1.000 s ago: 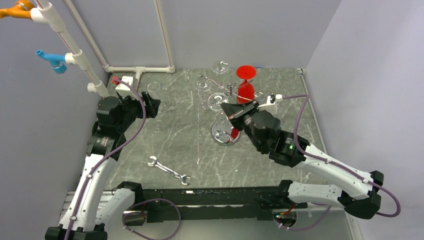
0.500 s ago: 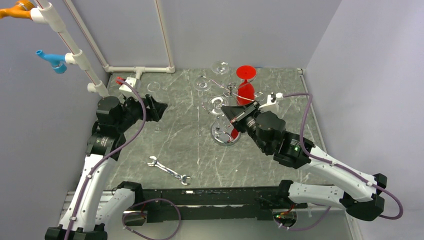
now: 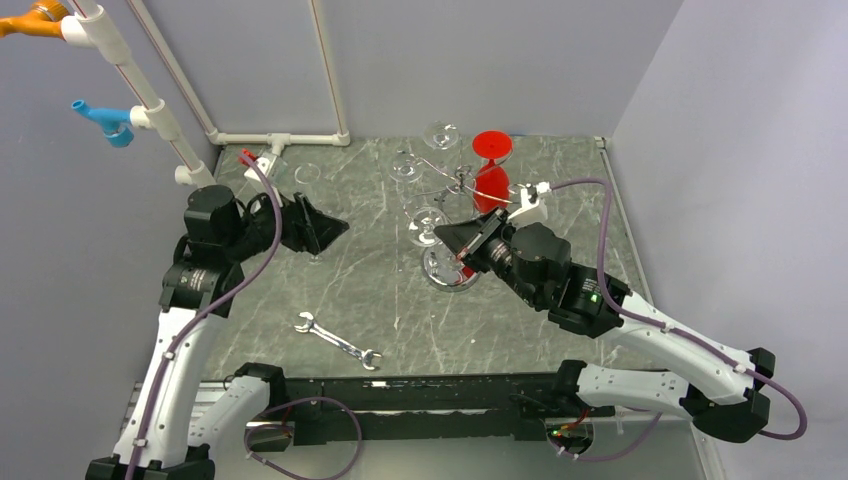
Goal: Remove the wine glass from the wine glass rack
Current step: Pick up the wine glass from the wine rack, then place the wine glass at the center of the board.
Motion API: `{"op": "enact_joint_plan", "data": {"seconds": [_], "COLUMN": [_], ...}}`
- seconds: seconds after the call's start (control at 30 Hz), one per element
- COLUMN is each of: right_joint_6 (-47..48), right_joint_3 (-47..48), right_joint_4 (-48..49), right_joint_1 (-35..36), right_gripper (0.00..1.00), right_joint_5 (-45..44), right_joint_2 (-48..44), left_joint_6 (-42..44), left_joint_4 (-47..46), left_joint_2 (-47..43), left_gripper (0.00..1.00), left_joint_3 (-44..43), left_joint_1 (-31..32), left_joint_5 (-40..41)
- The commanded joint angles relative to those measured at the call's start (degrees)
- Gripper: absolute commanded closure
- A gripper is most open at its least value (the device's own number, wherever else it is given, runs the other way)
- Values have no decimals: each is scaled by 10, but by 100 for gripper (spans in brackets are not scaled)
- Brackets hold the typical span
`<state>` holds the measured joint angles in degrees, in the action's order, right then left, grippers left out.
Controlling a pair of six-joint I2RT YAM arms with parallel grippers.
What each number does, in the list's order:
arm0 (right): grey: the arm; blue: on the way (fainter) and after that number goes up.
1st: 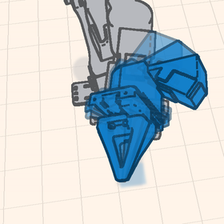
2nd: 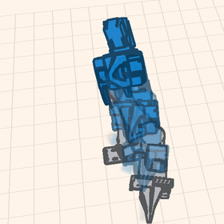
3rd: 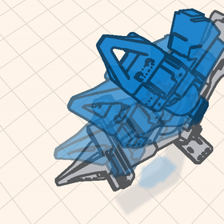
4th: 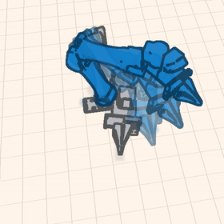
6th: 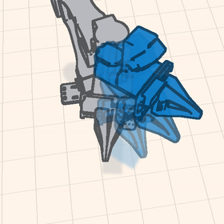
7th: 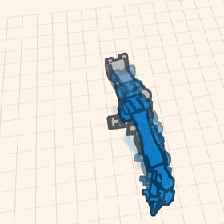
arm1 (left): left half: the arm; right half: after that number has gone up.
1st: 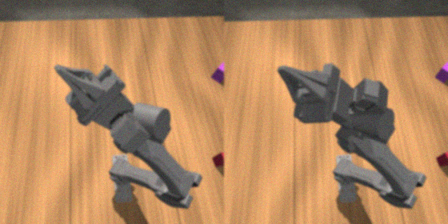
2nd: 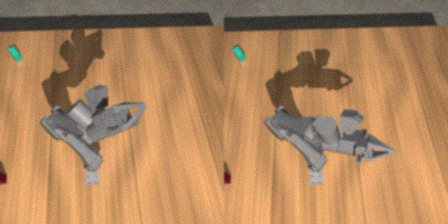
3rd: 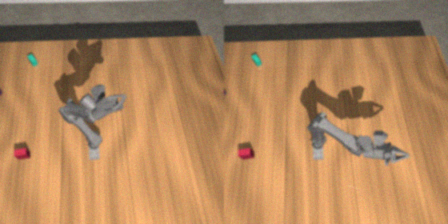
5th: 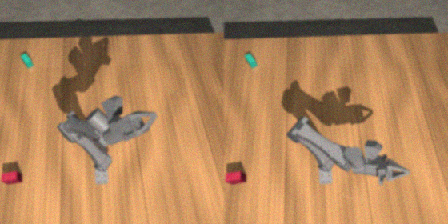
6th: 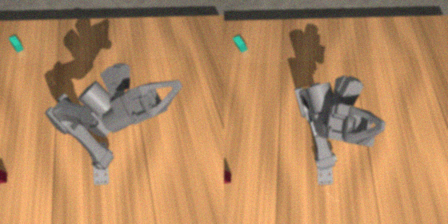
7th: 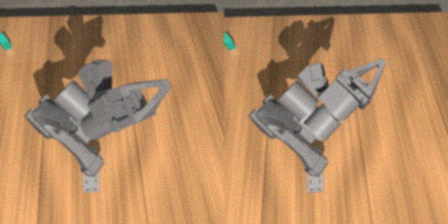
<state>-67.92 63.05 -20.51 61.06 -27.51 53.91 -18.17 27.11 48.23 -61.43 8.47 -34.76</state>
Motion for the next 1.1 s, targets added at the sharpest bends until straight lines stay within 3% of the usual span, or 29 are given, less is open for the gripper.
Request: {"op": "enact_joint_plan", "data": {"seconds": [0.0,0.23,0.77,1.07], "right_joint_6": [38,79,135,153], "right_joint_3": [4,1,-26,-29], "right_joint_4": [14,18,97,139], "right_joint_1": [-1,-1,-1,-1], "right_gripper": [100,100,100,100], "right_joint_5": [52,102,262,305], "right_joint_2": [-12,-10,35,51], "left_joint_6": [-20,-14,-56,-66], "left_joint_4": [26,75,47,21], "left_joint_2": [-11,-14,-40,-38], "left_gripper": [20,22,27,30], "left_joint_3": [-31,-46,16,58], "left_joint_1": [1,1,2,13], "left_joint_5": [-68,-116,-265,-311]}}
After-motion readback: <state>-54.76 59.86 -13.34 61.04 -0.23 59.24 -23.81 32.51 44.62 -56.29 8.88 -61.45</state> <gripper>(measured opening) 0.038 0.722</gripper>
